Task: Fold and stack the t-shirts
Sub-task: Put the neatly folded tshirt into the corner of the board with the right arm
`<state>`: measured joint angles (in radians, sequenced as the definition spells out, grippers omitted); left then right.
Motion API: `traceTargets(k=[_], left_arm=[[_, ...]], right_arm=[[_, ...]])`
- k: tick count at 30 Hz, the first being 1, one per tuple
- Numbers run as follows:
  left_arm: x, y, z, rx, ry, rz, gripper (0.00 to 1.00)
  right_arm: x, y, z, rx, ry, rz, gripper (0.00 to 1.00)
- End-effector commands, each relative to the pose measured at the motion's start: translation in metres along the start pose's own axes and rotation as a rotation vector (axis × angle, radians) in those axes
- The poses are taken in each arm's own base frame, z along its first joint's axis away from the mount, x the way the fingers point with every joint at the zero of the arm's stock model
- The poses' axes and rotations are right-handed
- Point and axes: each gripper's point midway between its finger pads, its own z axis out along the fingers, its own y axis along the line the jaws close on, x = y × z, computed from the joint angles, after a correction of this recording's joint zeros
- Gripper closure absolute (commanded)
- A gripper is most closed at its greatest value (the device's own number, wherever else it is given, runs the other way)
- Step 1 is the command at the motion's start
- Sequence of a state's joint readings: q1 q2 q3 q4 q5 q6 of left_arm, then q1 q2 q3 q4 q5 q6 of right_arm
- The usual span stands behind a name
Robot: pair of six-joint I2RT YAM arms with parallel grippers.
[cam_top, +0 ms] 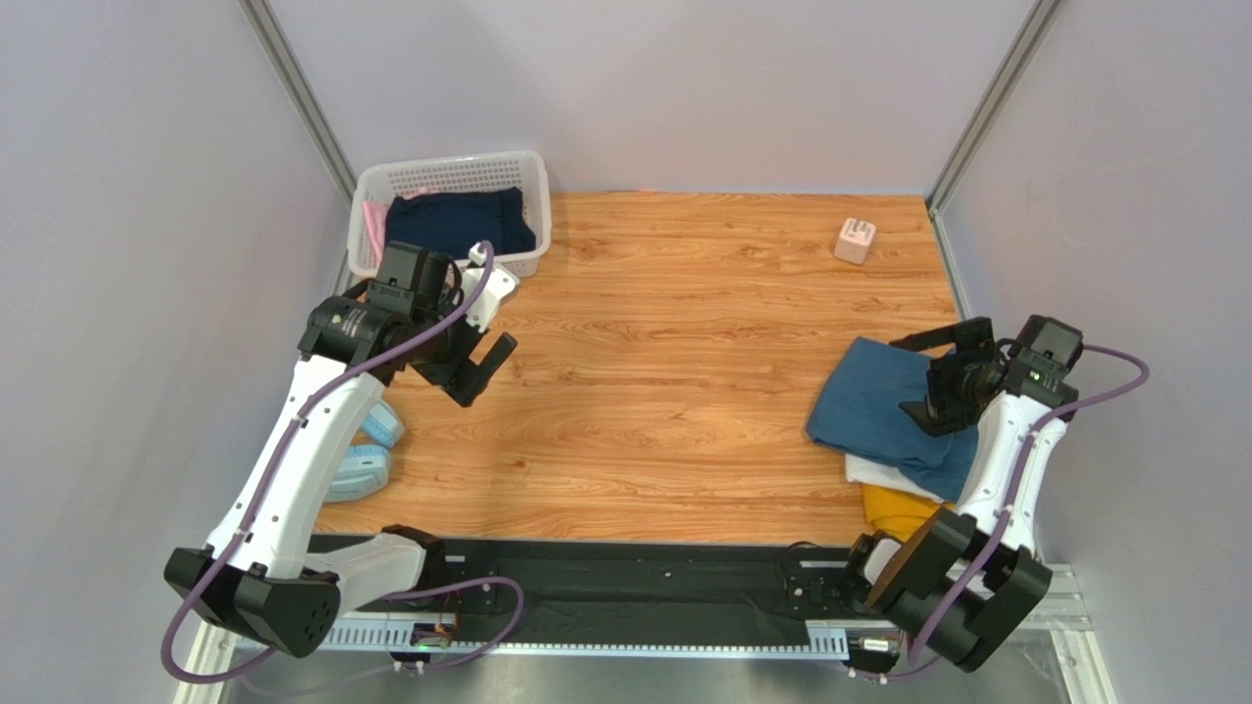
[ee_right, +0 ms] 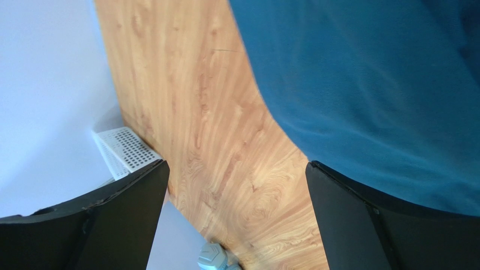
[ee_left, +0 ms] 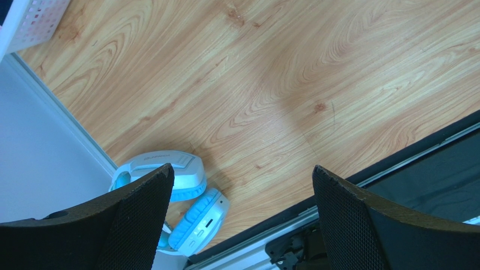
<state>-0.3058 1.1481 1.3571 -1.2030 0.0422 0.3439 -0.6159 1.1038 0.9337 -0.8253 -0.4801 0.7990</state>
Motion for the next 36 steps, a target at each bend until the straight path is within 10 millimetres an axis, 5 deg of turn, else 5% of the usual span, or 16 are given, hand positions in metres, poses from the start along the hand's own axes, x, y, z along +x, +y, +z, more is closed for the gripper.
traceTargets(k=[1, 6, 11, 16, 22, 23, 28, 33, 36], left_arm=[[-0.009, 0.005, -0.002, -0.019, -0.024, -0.023, 0.02], [-0.013, 0.006, -0.003, -0.015, -0.02, -0.028, 0.03], [-0.016, 0.005, -0.004, -0.005, -0.026, -0.036, 0.02], [-0.016, 0.002, -0.007, 0.006, -0.031, -0.045, 0.03], [-0.019, -0.001, -0.006, 0.024, -0.032, -0.069, 0.02], [-0.02, -0.001, -0.007, 0.025, -0.036, -0.074, 0.02], [-0.02, 0.001, -0.008, 0.016, -0.031, -0.074, 0.02], [-0.021, 0.003, -0.014, 0.006, -0.035, -0.076, 0.02], [-0.021, 0.0, -0.012, 0.013, -0.044, -0.091, 0.01]], right_arm=[[-0.011, -0.031, 0.007, 0.157, -0.043, -0.013, 0.0], [-0.017, -0.084, 0.016, 0.369, -0.079, 0.018, 0.0], [0.003, -0.136, 0.046, 0.493, 0.069, 0.086, 0.0], [-0.002, -0.14, 0.044, 0.495, 0.044, 0.053, 0.0], [-0.023, -0.064, 0.007, 0.253, -0.073, -0.024, 0.0], [-0.028, -0.036, -0.011, 0.169, -0.125, -0.04, 0.0], [-0.024, 0.038, -0.059, -0.058, -0.164, -0.081, 0.0], [0.002, 0.115, -0.079, -0.395, -0.108, -0.268, 0.0], [0.058, 0.151, -0.073, -0.581, 0.054, -0.481, 0.0]])
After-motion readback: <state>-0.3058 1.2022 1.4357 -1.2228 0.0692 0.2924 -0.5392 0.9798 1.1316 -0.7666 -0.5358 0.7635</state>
